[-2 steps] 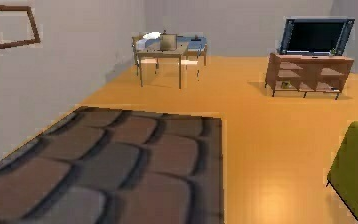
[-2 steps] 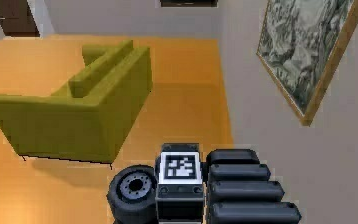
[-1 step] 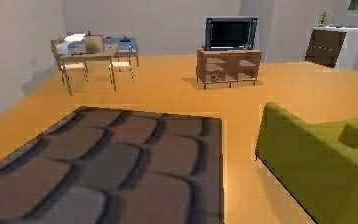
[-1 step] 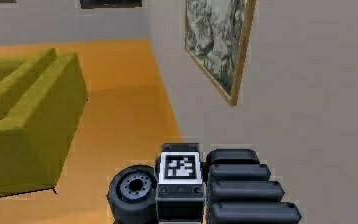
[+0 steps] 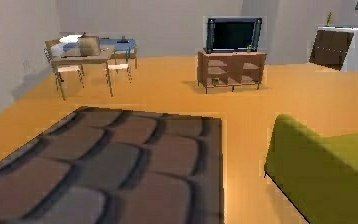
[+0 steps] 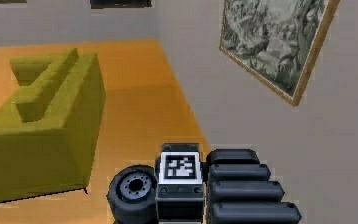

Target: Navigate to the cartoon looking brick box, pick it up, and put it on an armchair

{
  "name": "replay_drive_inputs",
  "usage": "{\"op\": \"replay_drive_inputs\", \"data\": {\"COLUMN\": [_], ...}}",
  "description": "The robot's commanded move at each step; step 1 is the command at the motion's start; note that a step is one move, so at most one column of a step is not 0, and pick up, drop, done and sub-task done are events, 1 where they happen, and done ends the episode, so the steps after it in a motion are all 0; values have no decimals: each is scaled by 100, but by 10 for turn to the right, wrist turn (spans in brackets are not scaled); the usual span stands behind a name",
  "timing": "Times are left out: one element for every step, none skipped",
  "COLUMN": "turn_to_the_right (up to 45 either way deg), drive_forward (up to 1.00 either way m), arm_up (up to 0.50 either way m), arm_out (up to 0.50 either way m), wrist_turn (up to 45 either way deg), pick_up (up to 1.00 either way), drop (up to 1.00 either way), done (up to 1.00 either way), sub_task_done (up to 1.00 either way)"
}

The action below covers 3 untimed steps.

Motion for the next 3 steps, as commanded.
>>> {"op": "replay_drive_inputs", "data": {"turn_to_the_right": [450, 30, 0], "drive_forward": [0, 0, 10], "arm_up": [0, 0, 0], "arm_out": [0, 0, 0], "wrist_turn": [0, 0, 0], "pick_up": [0, 0, 0], "drop": [0, 0, 0], "done": [0, 0, 0], "sub_task_done": [0, 0, 0]}}
